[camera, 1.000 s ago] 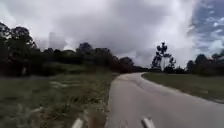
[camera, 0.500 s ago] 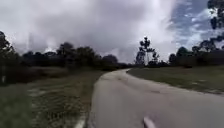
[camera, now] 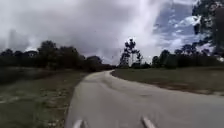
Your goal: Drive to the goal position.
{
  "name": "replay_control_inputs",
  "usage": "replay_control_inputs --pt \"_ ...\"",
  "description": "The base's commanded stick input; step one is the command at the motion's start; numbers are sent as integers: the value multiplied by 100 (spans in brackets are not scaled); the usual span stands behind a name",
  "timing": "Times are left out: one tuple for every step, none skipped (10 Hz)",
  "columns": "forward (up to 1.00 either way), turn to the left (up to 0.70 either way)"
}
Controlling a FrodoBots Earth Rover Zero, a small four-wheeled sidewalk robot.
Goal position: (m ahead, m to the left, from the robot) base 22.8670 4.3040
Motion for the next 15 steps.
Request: replay_control_inputs --pt "85 0" --pt "85 0" --pt "85 0" --pt "85 0" --pt "85 7" --pt "85 29" --pt "85 34" --pt "85 17" --pt "85 0" --pt "85 0" --pt "85 0" --pt "85 0" --pt "85 0" --pt "85 0" --pt "85 0"
